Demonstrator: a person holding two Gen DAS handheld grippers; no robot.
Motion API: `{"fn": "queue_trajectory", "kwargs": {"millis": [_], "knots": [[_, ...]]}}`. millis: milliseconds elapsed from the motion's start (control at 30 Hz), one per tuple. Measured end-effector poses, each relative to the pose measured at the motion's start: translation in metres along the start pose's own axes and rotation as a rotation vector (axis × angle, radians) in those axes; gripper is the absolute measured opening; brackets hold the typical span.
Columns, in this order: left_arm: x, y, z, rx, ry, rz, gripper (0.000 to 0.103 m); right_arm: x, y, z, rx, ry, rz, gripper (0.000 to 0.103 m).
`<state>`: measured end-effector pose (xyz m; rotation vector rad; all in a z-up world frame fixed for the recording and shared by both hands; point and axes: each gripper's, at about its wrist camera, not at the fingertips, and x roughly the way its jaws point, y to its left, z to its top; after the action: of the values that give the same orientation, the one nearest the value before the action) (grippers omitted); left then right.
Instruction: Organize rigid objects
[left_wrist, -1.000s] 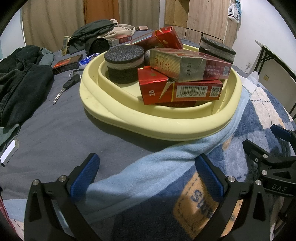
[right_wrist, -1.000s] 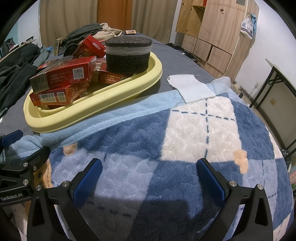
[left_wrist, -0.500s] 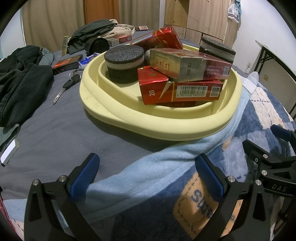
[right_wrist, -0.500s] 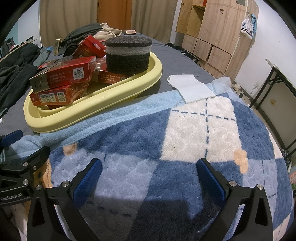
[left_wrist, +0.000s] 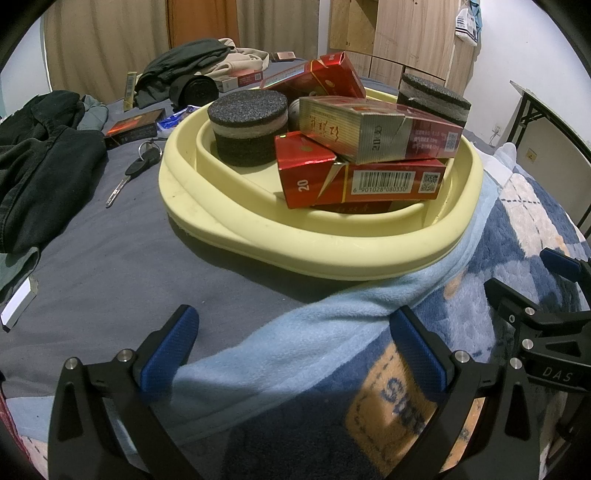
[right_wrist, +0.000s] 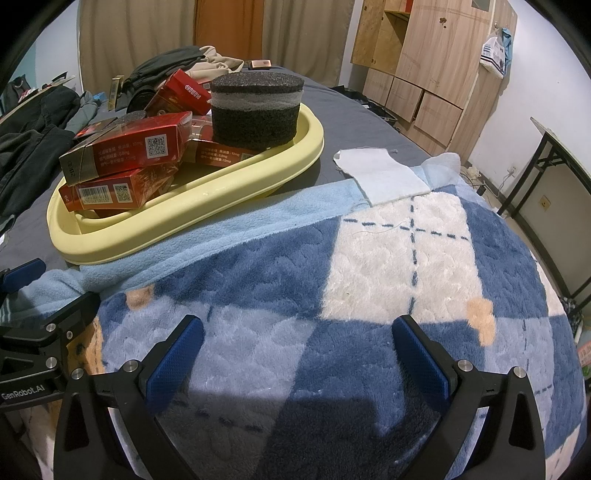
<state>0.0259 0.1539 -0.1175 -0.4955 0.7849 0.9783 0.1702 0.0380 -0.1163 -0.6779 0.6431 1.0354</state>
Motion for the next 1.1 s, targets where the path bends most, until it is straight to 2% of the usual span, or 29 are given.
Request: {"fn": "queue_trajectory", "kwargs": {"millis": [1100], "knots": [[0.0000, 0.0003, 0.0001, 0.000, 0.000, 0.000, 0.103, -0.0007, 0.0017, -0.0004, 0.000, 0.000, 0.000, 0.103]]}}
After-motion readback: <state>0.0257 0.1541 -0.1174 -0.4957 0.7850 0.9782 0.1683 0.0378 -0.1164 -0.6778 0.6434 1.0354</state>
